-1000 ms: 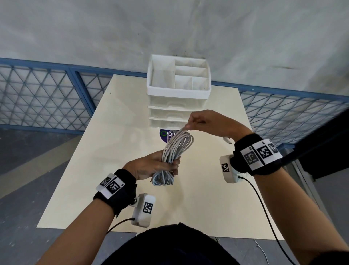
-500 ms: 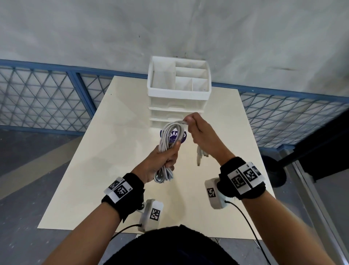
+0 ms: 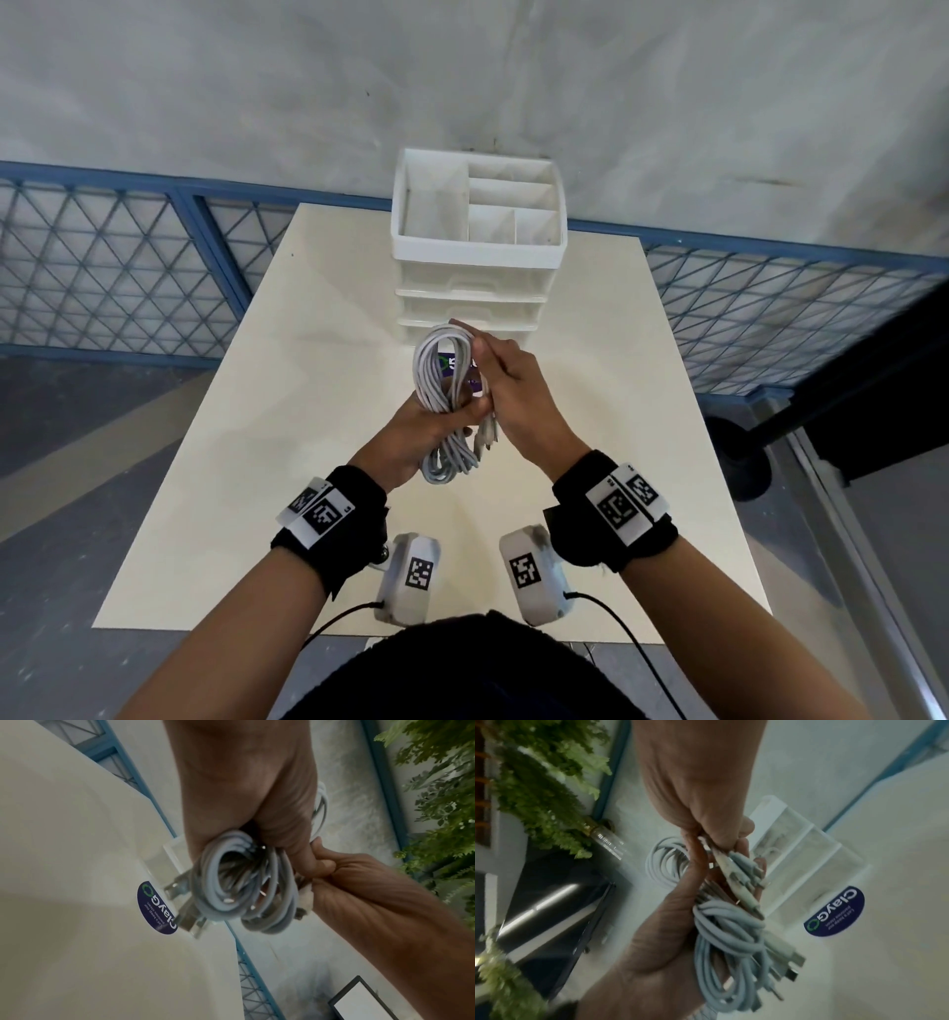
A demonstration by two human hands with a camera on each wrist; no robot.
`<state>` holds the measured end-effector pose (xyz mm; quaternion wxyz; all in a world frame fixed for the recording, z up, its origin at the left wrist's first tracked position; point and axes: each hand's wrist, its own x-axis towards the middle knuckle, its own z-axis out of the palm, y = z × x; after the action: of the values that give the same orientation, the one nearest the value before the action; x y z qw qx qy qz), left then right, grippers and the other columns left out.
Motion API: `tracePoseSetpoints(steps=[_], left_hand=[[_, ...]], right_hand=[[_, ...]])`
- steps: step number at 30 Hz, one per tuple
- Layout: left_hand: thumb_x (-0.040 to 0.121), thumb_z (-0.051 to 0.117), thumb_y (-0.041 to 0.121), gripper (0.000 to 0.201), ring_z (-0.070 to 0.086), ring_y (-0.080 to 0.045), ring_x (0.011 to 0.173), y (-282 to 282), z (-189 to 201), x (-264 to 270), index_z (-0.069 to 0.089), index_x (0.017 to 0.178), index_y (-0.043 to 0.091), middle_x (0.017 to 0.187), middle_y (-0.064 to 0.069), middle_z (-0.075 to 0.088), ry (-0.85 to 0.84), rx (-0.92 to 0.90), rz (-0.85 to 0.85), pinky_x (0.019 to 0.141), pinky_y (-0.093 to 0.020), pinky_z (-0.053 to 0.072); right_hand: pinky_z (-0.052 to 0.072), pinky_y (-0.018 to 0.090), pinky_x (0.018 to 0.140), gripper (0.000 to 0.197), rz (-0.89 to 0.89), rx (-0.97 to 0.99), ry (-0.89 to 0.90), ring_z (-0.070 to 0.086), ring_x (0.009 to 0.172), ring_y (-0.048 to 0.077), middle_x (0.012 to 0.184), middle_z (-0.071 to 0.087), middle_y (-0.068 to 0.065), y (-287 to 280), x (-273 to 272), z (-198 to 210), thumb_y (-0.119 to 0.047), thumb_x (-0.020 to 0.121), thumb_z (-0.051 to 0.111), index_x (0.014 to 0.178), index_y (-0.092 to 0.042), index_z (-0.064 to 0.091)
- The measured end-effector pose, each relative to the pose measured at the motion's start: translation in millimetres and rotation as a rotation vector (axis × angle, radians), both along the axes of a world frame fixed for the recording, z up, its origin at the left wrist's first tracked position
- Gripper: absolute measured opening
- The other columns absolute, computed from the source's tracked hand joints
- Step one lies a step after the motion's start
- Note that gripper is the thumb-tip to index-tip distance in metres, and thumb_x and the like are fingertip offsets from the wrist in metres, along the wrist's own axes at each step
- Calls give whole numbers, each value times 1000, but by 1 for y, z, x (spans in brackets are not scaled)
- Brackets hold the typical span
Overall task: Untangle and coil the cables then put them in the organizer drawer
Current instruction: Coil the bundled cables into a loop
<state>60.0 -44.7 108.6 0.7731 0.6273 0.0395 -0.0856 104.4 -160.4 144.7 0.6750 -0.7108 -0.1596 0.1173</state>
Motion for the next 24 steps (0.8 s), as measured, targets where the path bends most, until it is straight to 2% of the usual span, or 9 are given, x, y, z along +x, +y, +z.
tracePoseSetpoints(steps=[2, 4, 6, 8, 11, 15, 18, 21, 24], left_hand=[[74, 72, 16, 23, 67, -21, 71, -2, 2, 0, 64, 94, 8, 73, -5, 71, 18, -30, -4, 71, -34, 53], [76, 71, 5, 17, 69, -23, 70, -3, 5, -1, 67, 91, 14, 69, -6, 69, 73, -70, -8, 70, -32, 56], [77, 66, 0, 18, 63, -18, 57, -2, 8, -3, 66, 72, 17, 58, -4, 60, 139, -86, -28, 66, -32, 57], [75, 59, 2, 18, 51, -12, 46, 0, 11, -5, 55, 63, 14, 52, 0, 49, 188, -67, -102, 55, -26, 52], [74, 57, 4, 15, 44, -12, 44, -5, 19, -4, 43, 69, 10, 50, 4, 43, 194, -29, -262, 50, -23, 45], [82, 61, 1, 19, 42, -12, 43, -12, 24, -1, 45, 77, 8, 47, 4, 41, 161, 45, -319, 50, -25, 44], [84, 60, -2, 24, 44, -12, 43, -11, 24, -2, 46, 69, 10, 46, 2, 43, 166, 75, -325, 51, -25, 45], [84, 60, -3, 18, 46, -11, 42, -9, 23, -6, 47, 77, 7, 48, 2, 45, 169, 50, -339, 51, -25, 46], [83, 63, -3, 20, 48, -12, 42, -9, 25, -7, 51, 73, 9, 50, 1, 47, 145, 53, -359, 50, -25, 46]], right_hand=[[48, 30, 98, 31, 67, 15, 76, 60, 111, 21, 118, 58, 21, -3, 5, -2, -21, 96, 48, 124, -14, 61], [51, 18, 85, 32, 106, 4, 108, 62, 97, 11, 109, 55, 17, -9, 10, 0, -18, 93, 54, 124, -14, 61], [47, 14, 74, 33, 171, -17, 117, 61, 83, 5, 102, 57, 7, -17, 17, 4, -15, 89, 60, 122, -14, 61], [46, 23, 82, 45, 256, -40, 128, 60, 92, 9, 112, 56, 2, -24, 24, 8, -22, 82, 68, 125, -24, 56], [45, 29, 99, 65, 400, -46, 156, 53, 118, 14, 133, 48, 9, -25, 28, 19, -37, 75, 71, 134, -38, 43], [53, 27, 79, 29, 466, 113, 197, 68, 90, 19, 99, 68, 11, -19, 26, 30, -8, 87, 56, 116, -7, 60], [54, 33, 78, 12, 469, 178, 213, 65, 83, 25, 82, 64, 12, -18, 24, 23, -3, 89, 53, 99, -6, 59], [54, 33, 79, 9, 499, 271, 284, 66, 89, 25, 87, 63, 8, -21, 22, 16, -11, 89, 53, 94, -11, 60], [54, 38, 91, 12, 513, 367, 363, 67, 95, 23, 88, 68, 2, -21, 23, 13, -25, 83, 63, 82, -13, 62]])
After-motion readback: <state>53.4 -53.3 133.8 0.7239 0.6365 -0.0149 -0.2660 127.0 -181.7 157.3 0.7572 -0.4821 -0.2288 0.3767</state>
